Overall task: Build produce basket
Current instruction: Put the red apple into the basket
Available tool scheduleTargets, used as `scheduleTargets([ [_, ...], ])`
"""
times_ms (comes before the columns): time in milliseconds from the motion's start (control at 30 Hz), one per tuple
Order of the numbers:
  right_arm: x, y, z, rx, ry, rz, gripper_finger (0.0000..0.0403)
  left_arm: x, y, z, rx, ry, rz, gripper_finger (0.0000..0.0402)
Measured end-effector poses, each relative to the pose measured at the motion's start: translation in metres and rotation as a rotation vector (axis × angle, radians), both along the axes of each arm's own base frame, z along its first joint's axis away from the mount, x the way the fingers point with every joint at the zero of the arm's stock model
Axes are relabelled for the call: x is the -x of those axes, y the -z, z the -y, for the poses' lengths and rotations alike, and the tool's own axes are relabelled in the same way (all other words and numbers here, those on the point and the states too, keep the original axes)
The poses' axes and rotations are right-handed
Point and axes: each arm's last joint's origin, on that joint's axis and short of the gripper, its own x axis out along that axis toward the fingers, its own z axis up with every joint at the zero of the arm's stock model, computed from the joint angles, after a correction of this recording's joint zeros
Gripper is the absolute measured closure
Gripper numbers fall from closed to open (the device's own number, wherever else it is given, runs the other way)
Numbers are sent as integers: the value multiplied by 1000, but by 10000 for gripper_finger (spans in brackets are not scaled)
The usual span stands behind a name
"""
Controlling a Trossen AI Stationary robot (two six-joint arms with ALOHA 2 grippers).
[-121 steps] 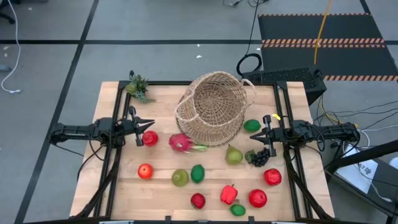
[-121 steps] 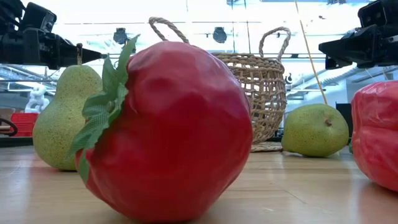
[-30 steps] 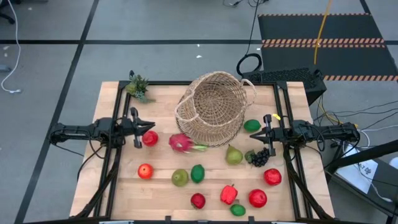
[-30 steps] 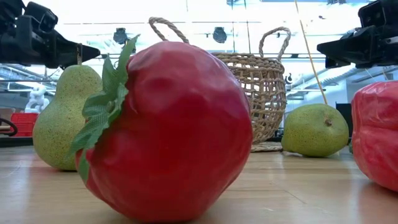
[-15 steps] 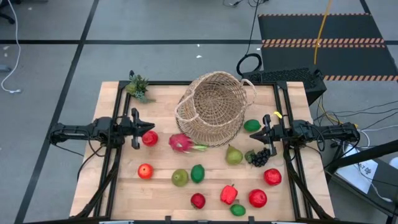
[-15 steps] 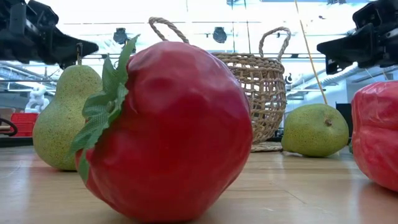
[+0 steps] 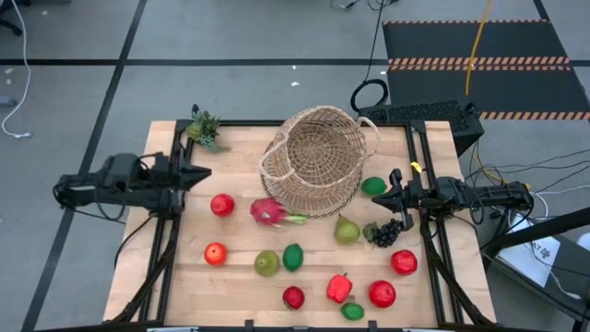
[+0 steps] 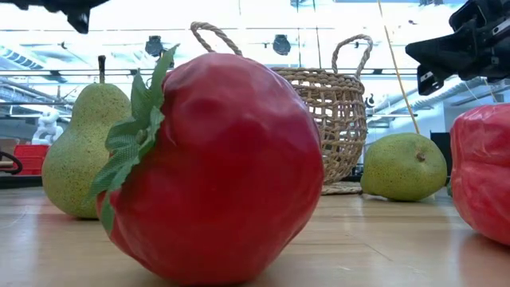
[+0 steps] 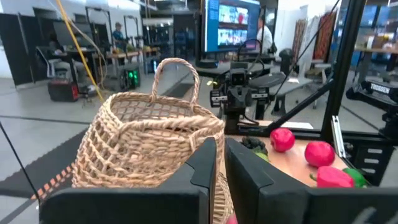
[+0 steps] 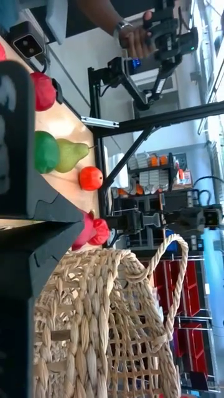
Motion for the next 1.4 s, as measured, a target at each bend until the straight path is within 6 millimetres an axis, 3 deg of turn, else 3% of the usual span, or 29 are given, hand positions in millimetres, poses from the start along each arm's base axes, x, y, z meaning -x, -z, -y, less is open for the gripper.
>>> scheduleTargets([
  [333,0,0,0,-21,-2,-1,403,-4,-86,1,-53,24,-152,364],
  [467,0,0,0,-26,-3,-2,403,-8,-110,1,-38,35,-246,364],
  [600,0,0,0,-73,-3,-7,403,-15,-119,2,-27,49,-305,364],
  [800,0,1,1,-213,25,-25,403,-23,-116,2,-76,57,-339,364],
  [1000,-2,4,1,-227,36,-82,403,-28,-123,2,-118,39,-237,364],
  [1233,-2,-50,1,-167,44,-156,403,-37,-125,2,-140,37,-227,364],
  [1400,-7,-98,1,-119,45,-183,403,-49,-121,2,-141,37,-264,364],
])
